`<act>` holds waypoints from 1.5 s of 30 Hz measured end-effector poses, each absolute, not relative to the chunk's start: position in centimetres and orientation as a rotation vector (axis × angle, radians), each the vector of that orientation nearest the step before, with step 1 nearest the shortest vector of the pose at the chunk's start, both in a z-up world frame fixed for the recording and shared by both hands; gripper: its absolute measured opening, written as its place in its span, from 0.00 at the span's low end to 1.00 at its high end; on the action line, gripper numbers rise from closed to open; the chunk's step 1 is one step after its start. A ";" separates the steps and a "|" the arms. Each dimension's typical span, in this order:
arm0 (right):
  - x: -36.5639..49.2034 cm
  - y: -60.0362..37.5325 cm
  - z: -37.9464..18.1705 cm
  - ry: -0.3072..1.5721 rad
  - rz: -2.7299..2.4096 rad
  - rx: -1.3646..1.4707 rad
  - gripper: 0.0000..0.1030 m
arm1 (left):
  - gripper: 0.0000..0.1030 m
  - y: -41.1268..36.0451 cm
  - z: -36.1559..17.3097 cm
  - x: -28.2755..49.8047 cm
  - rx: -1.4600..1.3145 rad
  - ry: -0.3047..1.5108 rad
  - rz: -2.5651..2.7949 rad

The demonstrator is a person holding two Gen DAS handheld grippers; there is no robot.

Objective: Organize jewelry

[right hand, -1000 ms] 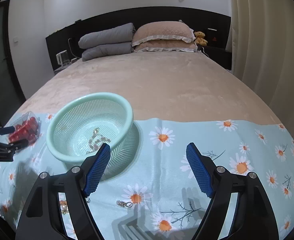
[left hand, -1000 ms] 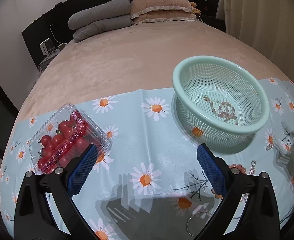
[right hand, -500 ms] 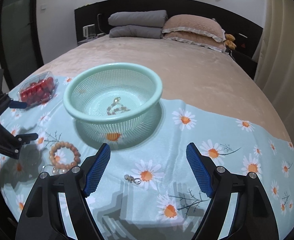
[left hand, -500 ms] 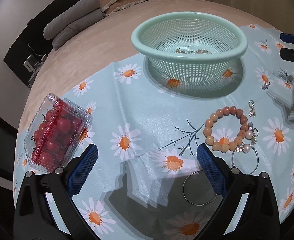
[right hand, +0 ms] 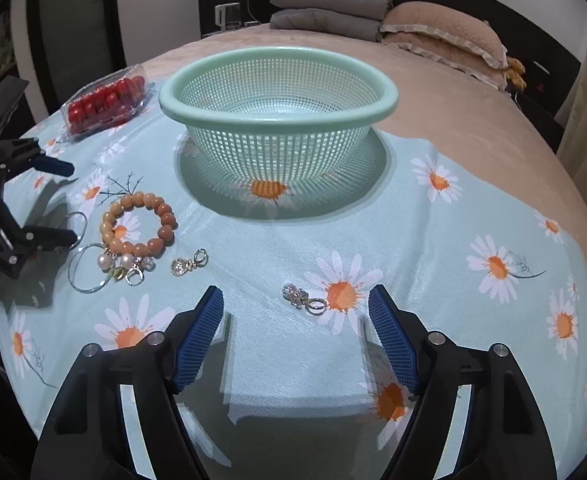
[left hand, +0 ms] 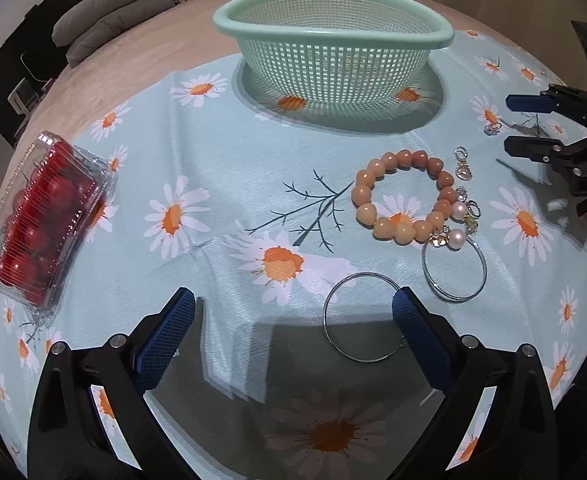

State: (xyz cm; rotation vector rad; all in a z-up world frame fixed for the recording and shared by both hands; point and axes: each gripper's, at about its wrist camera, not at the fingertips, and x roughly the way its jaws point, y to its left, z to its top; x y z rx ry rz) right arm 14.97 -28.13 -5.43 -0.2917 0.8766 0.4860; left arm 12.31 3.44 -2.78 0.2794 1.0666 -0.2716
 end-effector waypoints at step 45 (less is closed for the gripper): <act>15.1 -27.1 -4.9 0.915 0.534 -0.311 0.47 | 0.58 0.7 -1.2 10.5 0.293 1.101 -0.370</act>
